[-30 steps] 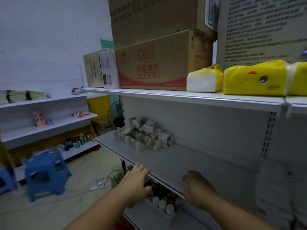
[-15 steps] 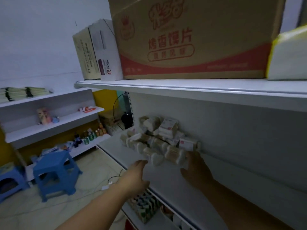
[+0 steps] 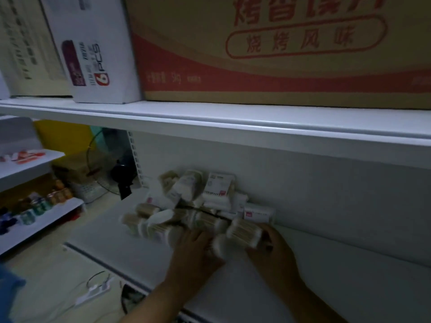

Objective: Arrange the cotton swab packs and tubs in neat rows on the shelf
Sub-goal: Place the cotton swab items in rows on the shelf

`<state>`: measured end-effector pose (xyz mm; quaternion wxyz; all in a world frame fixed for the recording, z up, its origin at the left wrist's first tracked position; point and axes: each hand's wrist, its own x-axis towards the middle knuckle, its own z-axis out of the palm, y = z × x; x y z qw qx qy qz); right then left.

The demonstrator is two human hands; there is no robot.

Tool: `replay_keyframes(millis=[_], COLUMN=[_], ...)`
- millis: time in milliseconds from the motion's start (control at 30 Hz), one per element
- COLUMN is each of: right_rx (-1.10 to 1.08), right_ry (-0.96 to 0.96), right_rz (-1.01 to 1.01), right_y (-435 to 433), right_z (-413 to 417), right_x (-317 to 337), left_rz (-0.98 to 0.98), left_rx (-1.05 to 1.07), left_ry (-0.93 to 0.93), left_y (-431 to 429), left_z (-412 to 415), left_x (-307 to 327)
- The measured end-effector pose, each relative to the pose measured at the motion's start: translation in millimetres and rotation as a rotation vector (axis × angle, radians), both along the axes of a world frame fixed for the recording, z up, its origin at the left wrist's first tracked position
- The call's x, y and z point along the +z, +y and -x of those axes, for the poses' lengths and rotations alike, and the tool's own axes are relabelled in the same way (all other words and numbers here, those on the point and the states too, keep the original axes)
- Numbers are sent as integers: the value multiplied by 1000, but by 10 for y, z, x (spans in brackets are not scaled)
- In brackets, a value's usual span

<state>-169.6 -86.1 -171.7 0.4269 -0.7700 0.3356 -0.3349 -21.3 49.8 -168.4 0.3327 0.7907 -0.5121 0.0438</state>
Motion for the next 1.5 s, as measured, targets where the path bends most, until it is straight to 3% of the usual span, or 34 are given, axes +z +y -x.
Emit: replay_keyframes(millis=[67,133,200,267,367,433,667,900,1100,1200,1333,1500], right_rx=[-64,-151,-199,-219,-239,-209,-326,-413,-453,-598,-876,-925], right_ry=[-79,-149,-235,-356,-571,-599,-443,-466,-453,-480,-358,-417], right_rz=[-111,-166,-279,-525,-846,-901,-714,-626,-643,-543,-339,-282], right_y=[4,21,46,78,137,168,280,475,708,748,695,444], right_z=[44,130,253,403,708,929,2038,3804,5464,6091,6795,7589], right_x=[32,79,187,307,526,686,1173,1381,1397,1415,1339,1076], left_rz=[232,325,294,180,-8,-84,-158,-238,-281,-278,-314,-307], left_rx=[-7,19,-22,-127,-289,-410,-712,-979,-992,-1014,-1081,-1062], left_ry=[346,820,1190,1495,1748,1835,1809,1542,1512,1526,1466,1429], left_y=[-17,-38,-61,-101,-181,-259,-482,-600,-615,-680,-845,-1210], left_z=[72,98,88,121,278,429,1530,3268,4900,5579,6411,7282], left_x=[122,198,241,239,316,368,716,899,910,992,1023,865])
